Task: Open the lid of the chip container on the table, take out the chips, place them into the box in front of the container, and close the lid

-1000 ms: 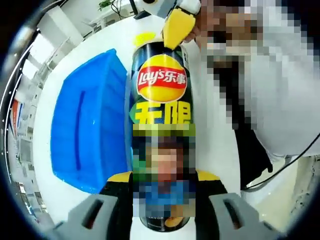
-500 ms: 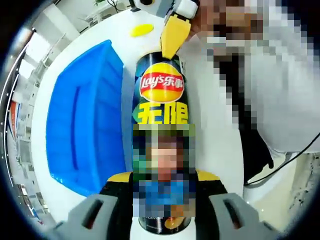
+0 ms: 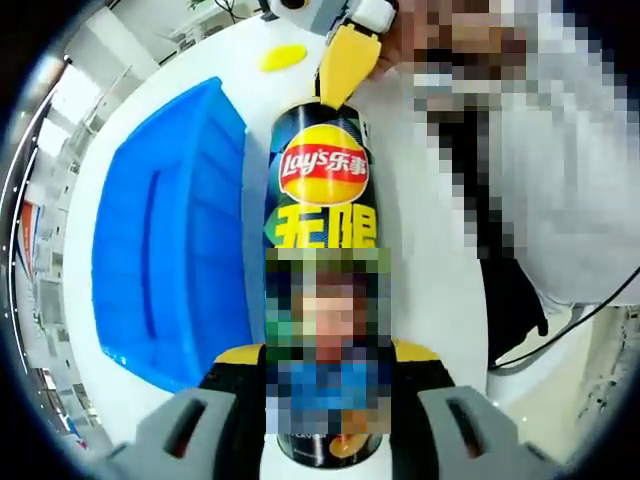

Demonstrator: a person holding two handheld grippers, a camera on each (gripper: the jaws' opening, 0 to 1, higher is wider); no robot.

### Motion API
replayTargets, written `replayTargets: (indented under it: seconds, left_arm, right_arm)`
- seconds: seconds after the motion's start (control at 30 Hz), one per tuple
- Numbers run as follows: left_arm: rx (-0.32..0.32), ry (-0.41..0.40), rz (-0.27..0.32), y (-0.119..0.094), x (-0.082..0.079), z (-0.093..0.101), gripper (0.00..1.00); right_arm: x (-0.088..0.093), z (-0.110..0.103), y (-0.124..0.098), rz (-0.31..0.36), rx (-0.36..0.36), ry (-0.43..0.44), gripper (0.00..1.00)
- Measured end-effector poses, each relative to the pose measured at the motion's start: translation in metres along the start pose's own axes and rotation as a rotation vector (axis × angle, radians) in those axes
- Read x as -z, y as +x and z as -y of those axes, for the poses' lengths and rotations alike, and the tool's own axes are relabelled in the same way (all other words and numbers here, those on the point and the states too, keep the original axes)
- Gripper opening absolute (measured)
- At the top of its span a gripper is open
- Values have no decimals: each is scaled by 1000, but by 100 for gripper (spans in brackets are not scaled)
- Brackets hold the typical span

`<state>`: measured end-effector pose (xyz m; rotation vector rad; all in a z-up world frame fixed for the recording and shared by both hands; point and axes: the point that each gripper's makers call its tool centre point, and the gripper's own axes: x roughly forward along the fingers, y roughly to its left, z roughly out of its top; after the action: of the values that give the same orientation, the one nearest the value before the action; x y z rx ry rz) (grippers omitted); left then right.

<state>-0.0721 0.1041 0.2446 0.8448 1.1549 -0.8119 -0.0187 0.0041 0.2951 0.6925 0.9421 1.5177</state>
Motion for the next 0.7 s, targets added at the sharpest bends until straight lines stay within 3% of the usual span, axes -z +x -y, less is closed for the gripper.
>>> replayTargets:
  seconds: [0.17,0.27,0.43,0.53,0.7]
  left_arm:
    - [7,-3,4,0,0,0,47]
    - [12,-5,1,0,0,0,47]
    - [18,-6,-1,0,0,-1,47]
    - [18,-5,-7,0,0,-1,47]
    - [15,-4,-22,1,1,-1,47]
  right_arm:
    - [-20,-6,-22,62,13,-43,17]
    - [-30,4,-36,76,55,-57,16]
    - [-20,15,-37,3,108,-80,16]
    - [-4,24,-31,-105,150,-97,16]
    - [1,32,-19,-158,170,-127,16]
